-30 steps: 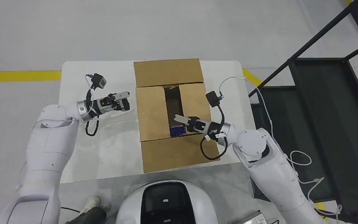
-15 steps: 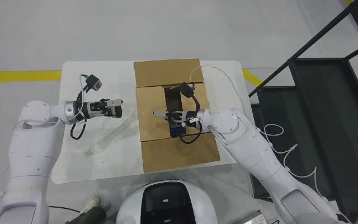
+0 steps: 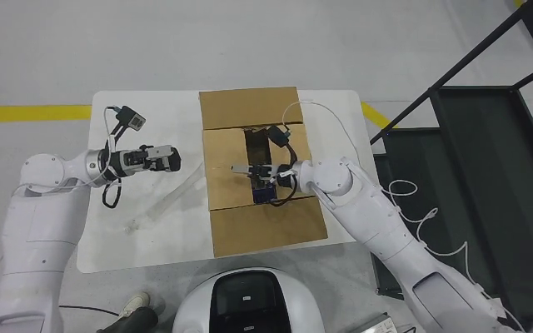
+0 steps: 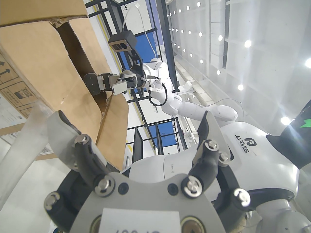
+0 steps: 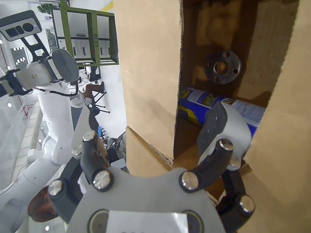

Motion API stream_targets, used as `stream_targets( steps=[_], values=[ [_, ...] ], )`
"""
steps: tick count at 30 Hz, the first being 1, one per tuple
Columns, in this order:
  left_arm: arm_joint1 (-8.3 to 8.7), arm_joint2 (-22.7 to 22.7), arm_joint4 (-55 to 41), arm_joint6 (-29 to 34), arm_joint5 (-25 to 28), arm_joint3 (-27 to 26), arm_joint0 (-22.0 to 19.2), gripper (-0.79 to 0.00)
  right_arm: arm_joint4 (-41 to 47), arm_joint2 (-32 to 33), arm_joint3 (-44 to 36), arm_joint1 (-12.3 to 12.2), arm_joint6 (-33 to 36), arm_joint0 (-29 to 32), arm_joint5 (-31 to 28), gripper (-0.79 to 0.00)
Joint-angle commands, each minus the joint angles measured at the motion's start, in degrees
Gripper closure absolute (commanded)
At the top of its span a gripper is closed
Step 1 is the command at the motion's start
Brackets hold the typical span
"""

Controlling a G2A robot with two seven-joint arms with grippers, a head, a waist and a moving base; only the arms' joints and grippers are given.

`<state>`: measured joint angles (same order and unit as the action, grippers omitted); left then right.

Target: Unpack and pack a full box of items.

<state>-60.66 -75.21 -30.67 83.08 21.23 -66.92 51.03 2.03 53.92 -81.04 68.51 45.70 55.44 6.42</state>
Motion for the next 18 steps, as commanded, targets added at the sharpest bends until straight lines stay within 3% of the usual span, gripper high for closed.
stream_targets(
  steps=[1,10,18],
  values=[
    [0.19,0.53,-1.42,-0.49,0.48,0.48,-0.22,-0.785,3.03,-0.55,1.17,0.38,1.80,-0.49,-0.58,-0.785],
    [0.29,1.17,-6.88,-4.65,4.63,5.51,-2.92,-0.785,14.02,-0.87,1.23,1.64,5.47,-1.71,-5.51,-0.785],
    [0.51,-0.38,-11.71,-7.78,7.76,4.26,-2.60,-0.785,16.17,-6.17,-3.81,3.79,0.72,-2.86,-7.72,-0.785]
  ],
)
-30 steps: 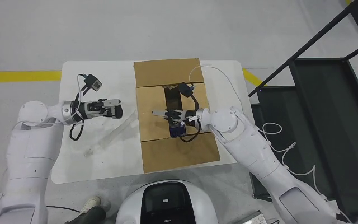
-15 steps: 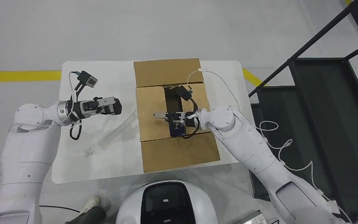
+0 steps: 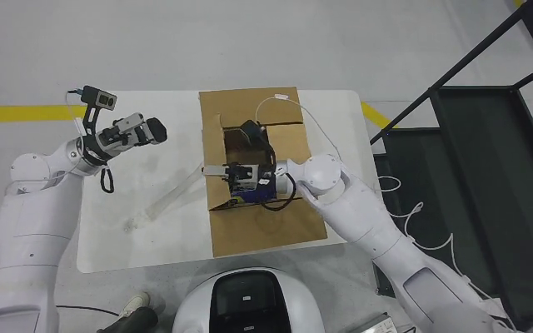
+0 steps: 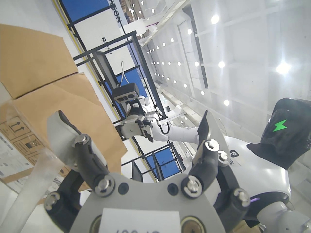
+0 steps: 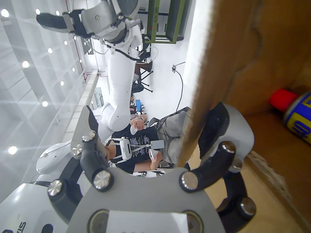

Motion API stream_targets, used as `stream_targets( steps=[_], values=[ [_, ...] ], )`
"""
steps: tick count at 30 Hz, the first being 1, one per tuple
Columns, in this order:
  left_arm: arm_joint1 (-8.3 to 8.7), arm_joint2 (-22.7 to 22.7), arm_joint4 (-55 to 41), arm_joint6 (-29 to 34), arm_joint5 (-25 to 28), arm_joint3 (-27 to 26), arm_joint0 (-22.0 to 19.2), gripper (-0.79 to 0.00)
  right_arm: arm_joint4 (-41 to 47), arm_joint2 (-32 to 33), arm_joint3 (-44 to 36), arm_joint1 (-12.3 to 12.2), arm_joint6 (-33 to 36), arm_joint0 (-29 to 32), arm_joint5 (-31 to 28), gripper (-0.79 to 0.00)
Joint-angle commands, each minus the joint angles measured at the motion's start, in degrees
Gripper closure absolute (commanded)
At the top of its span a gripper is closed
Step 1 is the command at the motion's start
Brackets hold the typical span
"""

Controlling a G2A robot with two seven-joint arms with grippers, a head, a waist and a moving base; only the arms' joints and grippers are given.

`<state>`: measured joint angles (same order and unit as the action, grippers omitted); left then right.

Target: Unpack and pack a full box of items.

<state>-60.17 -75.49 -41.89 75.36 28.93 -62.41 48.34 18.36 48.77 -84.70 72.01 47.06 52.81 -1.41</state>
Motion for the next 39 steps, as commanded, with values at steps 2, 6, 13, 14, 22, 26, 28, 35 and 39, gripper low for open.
stream_targets(
  steps=[2,6,13,14,22,26,28,35,39],
  values=[
    [0.01,-0.08,-1.41,-0.09,0.08,-0.82,0.25,-0.785,-0.77,-3.62,0.01,1.19,-2.55,-0.95,0.44,-0.785],
    [-0.08,1.06,-0.71,0.43,-0.44,-0.77,0.17,-0.785,-3.25,-8.26,1.40,2.85,-5.32,-2.68,2.09,-0.785],
    [-0.68,6.61,7.94,0.52,-0.53,4.68,-1.69,-0.785,-5.11,-9.51,0.87,3.63,-5.76,-2.88,3.07,-0.785],
    [-0.81,7.29,9.01,0.18,-0.19,5.89,-2.09,-0.785,-5.38,-9.11,0.61,3.53,-5.54,-2.80,3.07,-0.785],
    [-1.33,9.53,13.43,-2.16,2.08,12.47,-4.06,-0.785,-6.00,0.13,-7.28,0.70,-4.01,3.52,2.62,-0.785],
    [-1.77,11.06,17.31,-6.06,2.93,14.55,-4.62,-0.785,-6.59,7.66,-13.16,-1.33,-3.65,9.26,2.93,-0.785],
    [-2.32,12.54,18.59,-7.75,2.86,15.29,-4.89,-0.785,-7.19,11.58,-16.04,-2.32,-3.13,12.46,3.36,-0.785],
    [-4.86,17.69,18.30,-10.04,1.22,18.59,-6.98,-0.785,-7.27,21.15,-21.78,-4.44,-1.77,21.28,4.02,-0.785],
    [-5.84,19.52,19.51,-11.02,0.92,20.98,-8.48,-0.785,-7.25,23.13,-23.35,-4.95,-1.38,23.95,4.16,-0.785]
  ],
)
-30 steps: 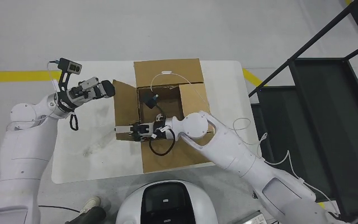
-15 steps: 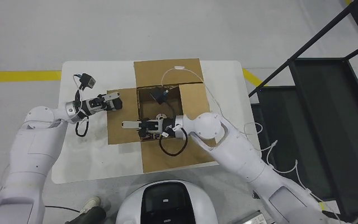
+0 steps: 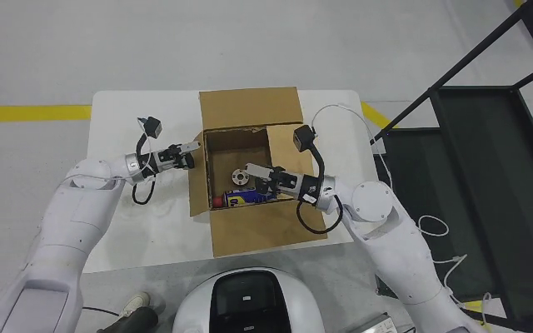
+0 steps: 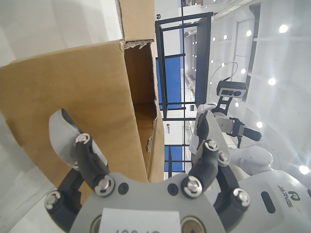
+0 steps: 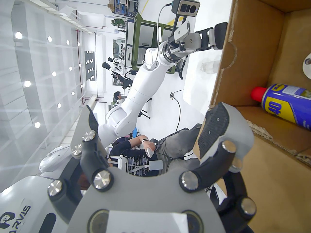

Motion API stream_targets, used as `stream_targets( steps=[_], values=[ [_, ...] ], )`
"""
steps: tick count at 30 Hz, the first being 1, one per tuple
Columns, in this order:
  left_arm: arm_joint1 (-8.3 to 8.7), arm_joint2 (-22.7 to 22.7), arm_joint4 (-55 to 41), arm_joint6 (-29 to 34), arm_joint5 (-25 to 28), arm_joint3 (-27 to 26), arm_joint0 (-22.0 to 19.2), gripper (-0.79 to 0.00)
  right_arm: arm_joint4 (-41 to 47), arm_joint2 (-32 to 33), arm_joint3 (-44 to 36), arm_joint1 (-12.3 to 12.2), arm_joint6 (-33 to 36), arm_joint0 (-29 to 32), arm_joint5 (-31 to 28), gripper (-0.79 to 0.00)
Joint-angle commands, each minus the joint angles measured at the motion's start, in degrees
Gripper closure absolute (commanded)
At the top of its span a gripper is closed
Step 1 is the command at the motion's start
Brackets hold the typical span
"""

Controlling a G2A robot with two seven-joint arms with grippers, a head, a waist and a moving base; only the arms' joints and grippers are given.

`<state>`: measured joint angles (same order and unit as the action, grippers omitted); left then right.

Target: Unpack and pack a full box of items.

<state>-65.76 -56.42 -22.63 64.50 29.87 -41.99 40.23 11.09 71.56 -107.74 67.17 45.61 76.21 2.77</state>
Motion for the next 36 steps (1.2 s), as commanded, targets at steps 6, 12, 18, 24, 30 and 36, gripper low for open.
stream_targets(
  steps=[6,12,18,24,30,36],
  values=[
    [-0.55,-0.45,-4.02,4.50,0.60,1.12,-2.07,-0.785,0.07,1.45,-1.75,-0.53,0.86,2.54,-0.29,-0.785],
    [0.21,-2.88,-6.48,8.57,-0.47,-4.72,-3.02,-0.785,-0.26,4.14,-1.85,-1.10,1.39,3.78,-0.89,-0.785],
    [0.33,-1.85,-1.02,6.07,-4.10,-12.98,-3.26,-0.785,1.03,9.77,-2.92,-1.87,1.11,6.46,-1.15,-0.785],
    [-1.78,4.30,4.71,-0.88,-8.88,-17.18,-4.88,-0.785,3.52,14.18,-3.33,-2.32,-0.18,10.33,-3.00,-0.785],
    [-5.28,10.30,4.51,-10.78,-7.77,-14.62,-6.33,-0.785,4.13,16.19,-2.76,-2.59,-1.64,13.63,-3.17,-0.785],
    [-6.47,11.75,2.96,-11.44,-5.87,-12.31,-6.87,-0.785,5.23,16.45,-2.25,-2.70,-1.15,14.40,-2.55,-0.785]
  ],
)
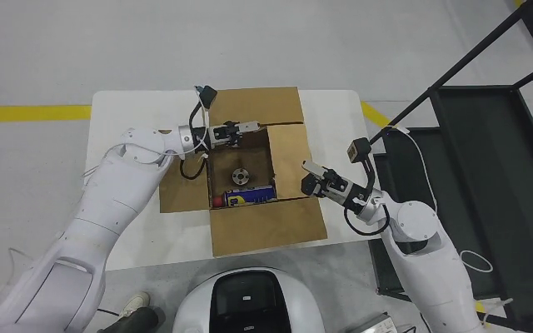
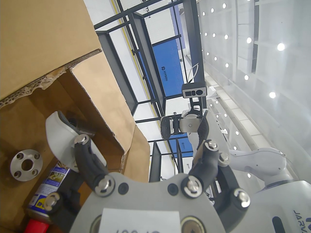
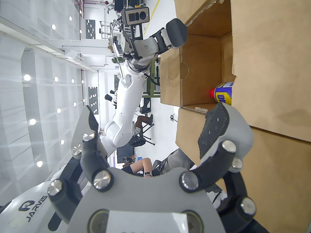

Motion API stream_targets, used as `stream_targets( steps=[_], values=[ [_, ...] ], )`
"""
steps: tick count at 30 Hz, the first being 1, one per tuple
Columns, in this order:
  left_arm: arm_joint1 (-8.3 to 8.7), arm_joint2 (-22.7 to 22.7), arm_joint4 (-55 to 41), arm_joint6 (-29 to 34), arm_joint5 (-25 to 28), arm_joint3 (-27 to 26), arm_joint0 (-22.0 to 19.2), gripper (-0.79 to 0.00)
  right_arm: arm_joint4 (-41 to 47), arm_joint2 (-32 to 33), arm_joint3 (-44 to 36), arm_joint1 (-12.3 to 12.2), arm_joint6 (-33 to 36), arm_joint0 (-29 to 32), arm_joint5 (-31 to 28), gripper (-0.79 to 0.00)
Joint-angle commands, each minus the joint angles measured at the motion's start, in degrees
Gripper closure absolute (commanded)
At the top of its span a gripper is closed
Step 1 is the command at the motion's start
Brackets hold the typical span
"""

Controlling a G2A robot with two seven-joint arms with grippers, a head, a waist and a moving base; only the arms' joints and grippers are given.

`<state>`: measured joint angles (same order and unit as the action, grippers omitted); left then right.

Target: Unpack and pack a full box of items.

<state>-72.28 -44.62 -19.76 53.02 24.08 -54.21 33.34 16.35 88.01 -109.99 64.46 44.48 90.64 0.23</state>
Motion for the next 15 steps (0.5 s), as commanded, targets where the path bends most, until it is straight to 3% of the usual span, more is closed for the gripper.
stream_targets(
  steps=[1,8,15],
  values=[
    [0.04,-0.05,0.09,0.04,-0.09,-0.10,0.02,-0.785,-0.03,0.00,-0.01,0.00,-0.02,-0.02,-0.02,-0.785],
    [0.04,-0.05,0.09,0.04,-0.09,-0.10,0.02,-0.785,0.06,-0.15,-0.12,0.02,-0.37,0.05,0.14,-0.785],
    [-0.81,0.94,1.52,-2.58,-6.34,-4.88,0.05,-0.785,-0.03,-0.76,-1.70,-0.16,-0.02,-0.07,1.09,-0.785]
  ],
)
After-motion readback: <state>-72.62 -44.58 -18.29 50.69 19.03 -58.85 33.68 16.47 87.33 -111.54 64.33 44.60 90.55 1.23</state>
